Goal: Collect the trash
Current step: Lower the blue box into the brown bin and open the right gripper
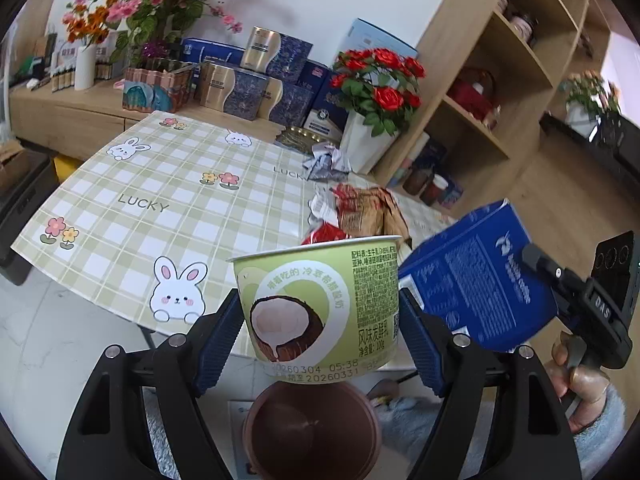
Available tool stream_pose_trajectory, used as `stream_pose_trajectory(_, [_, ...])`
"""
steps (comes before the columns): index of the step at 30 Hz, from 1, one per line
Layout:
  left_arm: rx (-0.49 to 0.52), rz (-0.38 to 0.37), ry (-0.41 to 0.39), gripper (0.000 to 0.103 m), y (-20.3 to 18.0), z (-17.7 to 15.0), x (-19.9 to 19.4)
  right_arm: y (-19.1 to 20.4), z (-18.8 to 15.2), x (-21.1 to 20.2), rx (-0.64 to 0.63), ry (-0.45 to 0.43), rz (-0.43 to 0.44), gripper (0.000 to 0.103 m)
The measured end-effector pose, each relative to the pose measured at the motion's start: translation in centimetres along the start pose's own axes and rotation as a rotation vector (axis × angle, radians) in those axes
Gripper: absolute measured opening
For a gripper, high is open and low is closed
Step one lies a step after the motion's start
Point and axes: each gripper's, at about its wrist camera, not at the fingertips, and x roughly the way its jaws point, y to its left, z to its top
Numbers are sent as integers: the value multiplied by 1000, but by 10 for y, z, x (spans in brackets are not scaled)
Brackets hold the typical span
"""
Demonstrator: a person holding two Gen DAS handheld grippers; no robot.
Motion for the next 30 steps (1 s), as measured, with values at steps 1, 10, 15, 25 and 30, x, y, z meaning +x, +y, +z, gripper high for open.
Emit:
stream_pose_trajectory(1, [14, 3, 7, 75, -3, -4, -1, 0, -10, -2, 1, 21, 4, 45])
stream_pose_trajectory(10, [63, 7, 47, 75, -20, -37, -8, -20, -116, 46, -52, 360, 13, 45])
stream_pose_trajectory(15, [78, 21, 69, 75, -19, -44, -2, -37, -168, 97, -123, 531, -65, 45])
stream_pose_trajectory(25, [44, 38, 90, 75, -3, -46, 12, -71, -217, 149, -90, 642, -201, 45])
stream_pose_trajectory(30, [24, 41, 99, 75, 4, -48, 17, -91, -221, 149, -26, 665, -277, 46])
